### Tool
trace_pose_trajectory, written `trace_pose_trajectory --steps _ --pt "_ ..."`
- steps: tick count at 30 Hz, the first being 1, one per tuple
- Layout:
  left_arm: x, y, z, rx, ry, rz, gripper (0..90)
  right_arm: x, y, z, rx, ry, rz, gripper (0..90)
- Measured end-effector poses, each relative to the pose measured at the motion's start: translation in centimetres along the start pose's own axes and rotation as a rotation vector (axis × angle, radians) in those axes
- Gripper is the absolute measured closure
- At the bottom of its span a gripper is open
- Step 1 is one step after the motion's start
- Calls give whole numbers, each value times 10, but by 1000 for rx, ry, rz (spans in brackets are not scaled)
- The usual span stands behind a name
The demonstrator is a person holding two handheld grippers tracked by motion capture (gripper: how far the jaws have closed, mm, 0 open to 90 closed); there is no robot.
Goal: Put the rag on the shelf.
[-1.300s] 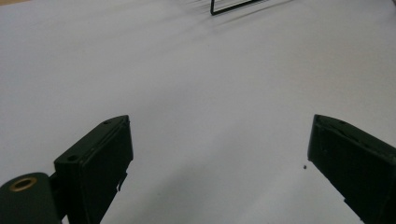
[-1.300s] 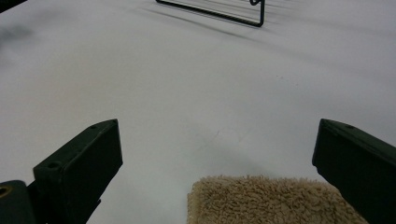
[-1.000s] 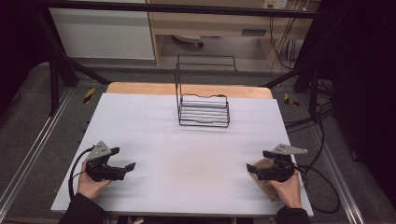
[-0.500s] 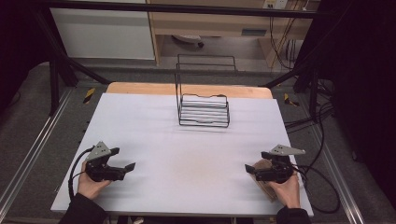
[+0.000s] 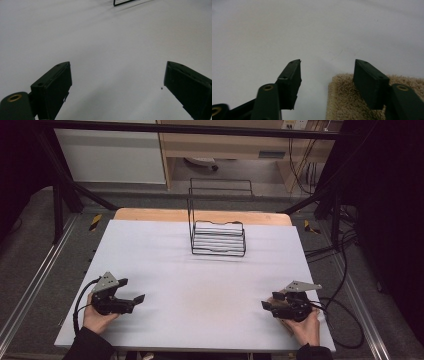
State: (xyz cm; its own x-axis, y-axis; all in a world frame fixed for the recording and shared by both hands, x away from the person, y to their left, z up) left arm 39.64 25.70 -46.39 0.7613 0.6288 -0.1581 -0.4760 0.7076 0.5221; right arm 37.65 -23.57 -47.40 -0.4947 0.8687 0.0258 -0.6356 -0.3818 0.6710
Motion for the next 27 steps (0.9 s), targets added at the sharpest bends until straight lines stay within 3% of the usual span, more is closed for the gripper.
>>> trace_pose_trajectory --steps 4,9,13,21,27 --pt "-1 0 0 0 -1 1 78 -1 -2 -3 23 26 -25 526" --pt "0 0 0 2 1 1 81 -4 -4 -5 43 46 -70 567" --pt "0 0 0 2 1 1 84 -5 -11 -8 69 90 -102 656" --pt "0 0 0 2 -2 0 87 -7 -12 -9 72 95 -111 787" --pt "0 0 0 3 -1 1 88 -9 -12 -7 85 51 -99 844"
Point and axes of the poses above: each handheld gripper's, and its own axes: y roughly backward along the jaws, z roughly out of its top, x roughly to its left, the point moved 6 cm from there along -y, roughly forward along the jaws, and after that the axes turned 11 degrees about -z, right-handed, at the moved point
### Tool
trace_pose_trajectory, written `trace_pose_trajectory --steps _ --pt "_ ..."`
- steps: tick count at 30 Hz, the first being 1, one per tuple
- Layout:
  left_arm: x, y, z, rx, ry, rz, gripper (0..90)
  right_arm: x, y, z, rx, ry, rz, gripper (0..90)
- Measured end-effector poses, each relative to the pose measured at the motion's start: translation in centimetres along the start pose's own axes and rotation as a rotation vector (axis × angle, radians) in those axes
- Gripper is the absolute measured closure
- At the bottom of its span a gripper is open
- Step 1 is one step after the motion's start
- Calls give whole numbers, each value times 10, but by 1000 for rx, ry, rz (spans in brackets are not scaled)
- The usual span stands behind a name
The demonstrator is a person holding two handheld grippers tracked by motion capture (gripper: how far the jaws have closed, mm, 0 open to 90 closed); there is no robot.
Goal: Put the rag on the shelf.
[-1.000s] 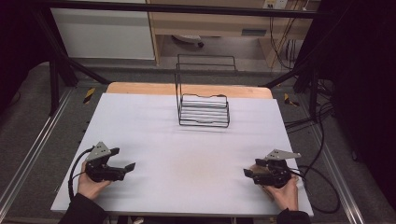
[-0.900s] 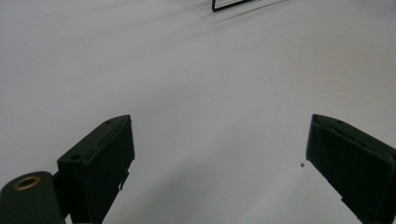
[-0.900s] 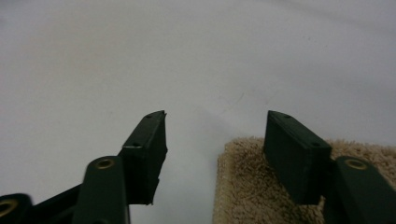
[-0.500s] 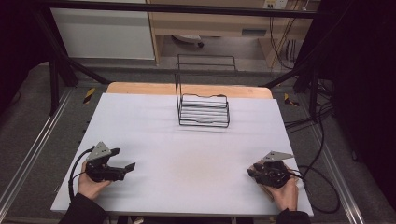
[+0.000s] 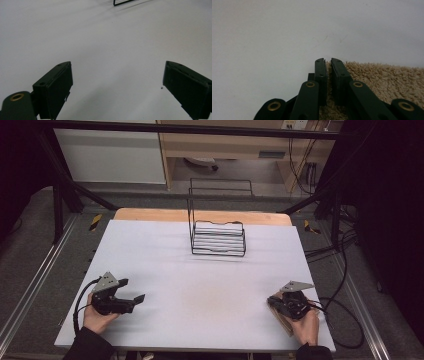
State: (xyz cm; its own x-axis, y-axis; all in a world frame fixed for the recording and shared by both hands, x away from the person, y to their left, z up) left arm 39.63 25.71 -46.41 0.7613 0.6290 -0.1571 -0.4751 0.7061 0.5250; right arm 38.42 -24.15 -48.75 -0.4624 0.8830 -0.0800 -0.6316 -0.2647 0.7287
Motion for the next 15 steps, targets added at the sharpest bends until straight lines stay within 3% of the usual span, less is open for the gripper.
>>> trace_pose_trajectory --steps 8,15 --pt "0 0 0 0 -1 1 89 -1 5 5 -16 -41 24 856" --pt "0 0 0 0 -2 1 90 2 7 14 -36 -34 38 857"
Point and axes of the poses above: each handheld gripper's, and its own axes: y roughly backward along the jaws, z roughly out of its top, x roughly to its left, the point moved 6 cm from there along -y, roughly forward along the jaws, and after that the axes turned 11 degrees about -z, right-handed, at the moved point
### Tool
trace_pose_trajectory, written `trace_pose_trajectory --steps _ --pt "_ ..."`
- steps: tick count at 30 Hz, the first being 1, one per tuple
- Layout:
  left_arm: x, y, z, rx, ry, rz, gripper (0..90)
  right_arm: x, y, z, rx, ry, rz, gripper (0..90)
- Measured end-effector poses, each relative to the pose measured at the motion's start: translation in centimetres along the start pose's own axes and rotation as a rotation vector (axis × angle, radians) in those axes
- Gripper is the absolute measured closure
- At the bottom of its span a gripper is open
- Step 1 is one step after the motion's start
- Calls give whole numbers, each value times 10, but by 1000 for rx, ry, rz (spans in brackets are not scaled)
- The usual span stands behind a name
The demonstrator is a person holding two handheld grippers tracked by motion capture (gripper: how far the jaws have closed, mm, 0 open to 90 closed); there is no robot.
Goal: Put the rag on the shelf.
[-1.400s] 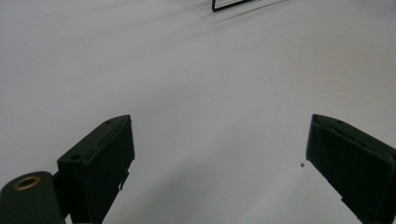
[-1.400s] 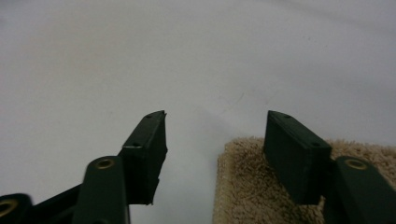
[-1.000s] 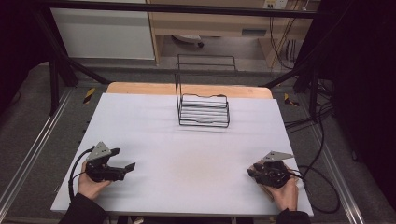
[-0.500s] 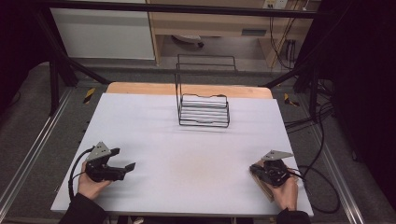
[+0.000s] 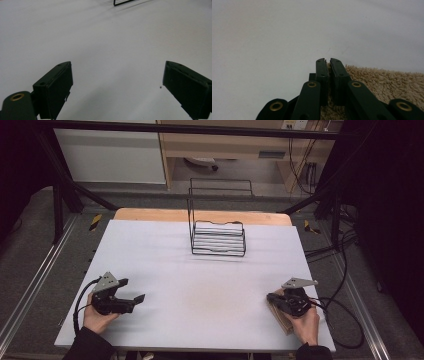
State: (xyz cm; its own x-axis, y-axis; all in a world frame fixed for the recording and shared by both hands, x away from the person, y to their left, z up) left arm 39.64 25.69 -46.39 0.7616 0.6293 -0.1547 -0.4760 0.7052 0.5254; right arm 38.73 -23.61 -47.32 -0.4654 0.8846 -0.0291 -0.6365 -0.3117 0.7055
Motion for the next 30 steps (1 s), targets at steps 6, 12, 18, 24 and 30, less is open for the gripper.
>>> trace_pose_trajectory --steps 6,12,18,24,30 --pt "0 0 0 0 0 2 90 7 -4 8 -17 -5 23 857" --pt "0 0 0 2 0 3 90 13 -9 18 -33 -5 36 856" --pt "0 -1 0 1 2 4 90 22 -17 24 -14 16 42 857" --pt "1 0 0 0 1 5 89 26 -20 27 -13 8 60 857" --pt "0 -1 0 3 -1 5 90 33 -24 33 -18 22 69 857"
Point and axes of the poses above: each handheld gripper's, and its own axes: y roughly backward along the jaws, z roughly out of its top, x roughly to its left, the point moved 6 cm from there along -y, roughly forward along the jaws, and after that the axes turned 11 degrees about -z, right-handed, at the moved point
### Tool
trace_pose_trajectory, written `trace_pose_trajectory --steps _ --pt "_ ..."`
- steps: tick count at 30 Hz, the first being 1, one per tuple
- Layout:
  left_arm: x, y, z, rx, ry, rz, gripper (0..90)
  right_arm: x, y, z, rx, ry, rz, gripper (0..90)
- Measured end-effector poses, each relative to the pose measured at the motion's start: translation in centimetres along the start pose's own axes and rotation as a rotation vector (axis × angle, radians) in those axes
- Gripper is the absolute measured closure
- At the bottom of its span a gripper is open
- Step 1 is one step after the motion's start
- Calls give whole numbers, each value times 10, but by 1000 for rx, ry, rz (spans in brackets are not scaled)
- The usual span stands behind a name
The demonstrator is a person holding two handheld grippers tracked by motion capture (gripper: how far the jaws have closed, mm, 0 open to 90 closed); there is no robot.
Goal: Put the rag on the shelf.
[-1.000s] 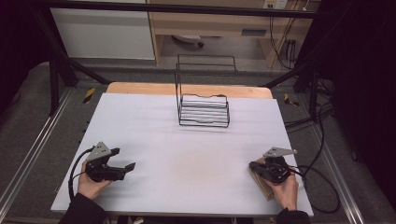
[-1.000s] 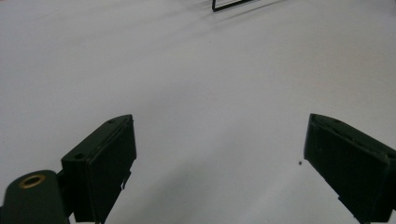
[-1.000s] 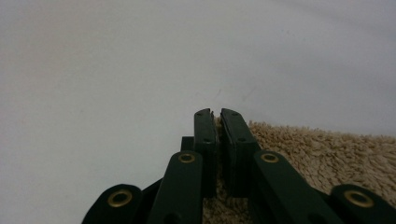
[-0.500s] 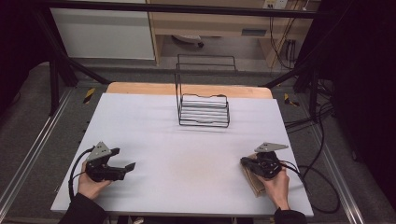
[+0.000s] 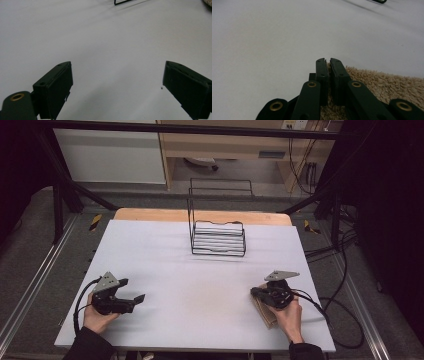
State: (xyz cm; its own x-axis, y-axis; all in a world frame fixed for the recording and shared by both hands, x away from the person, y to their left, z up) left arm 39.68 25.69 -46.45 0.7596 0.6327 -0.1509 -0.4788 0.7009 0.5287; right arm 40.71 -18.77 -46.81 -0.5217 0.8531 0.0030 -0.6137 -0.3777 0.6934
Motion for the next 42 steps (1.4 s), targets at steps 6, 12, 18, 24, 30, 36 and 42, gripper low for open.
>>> trace_pose_trajectory --steps 6,12,18,24,30,36,42 --pt "0 0 0 -1 0 0 90 12 -12 10 7 8 16 856" --pt "0 0 0 -2 1 -1 89 22 -26 21 4 11 18 855" --pt "0 0 0 -2 1 -1 89 31 -44 28 6 19 13 854" --pt "0 1 0 -1 -1 -2 89 33 -56 28 4 11 17 831" --pt "0 1 0 -1 -4 -1 89 30 -39 41 -89 -19 66 625" --pt "0 1 0 2 -2 -1 89 4 -6 44 -136 -10 9 419" --pt "-1 0 0 7 -6 -1 89 -29 7 4 -77 -40 -53 409"
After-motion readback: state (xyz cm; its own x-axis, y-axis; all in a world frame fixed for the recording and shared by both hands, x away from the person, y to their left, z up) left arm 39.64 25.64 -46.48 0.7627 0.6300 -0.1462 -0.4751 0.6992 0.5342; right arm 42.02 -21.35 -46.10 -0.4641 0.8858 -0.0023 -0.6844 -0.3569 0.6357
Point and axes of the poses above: each handheld gripper's, and its own axes: y roughly backward along the jaws, z roughly out of its top, x roughly to its left, the point moved 6 cm from there along -y, roughly forward along the jaws, and after that the axes turned 11 degrees about -z, right-handed, at the moved point
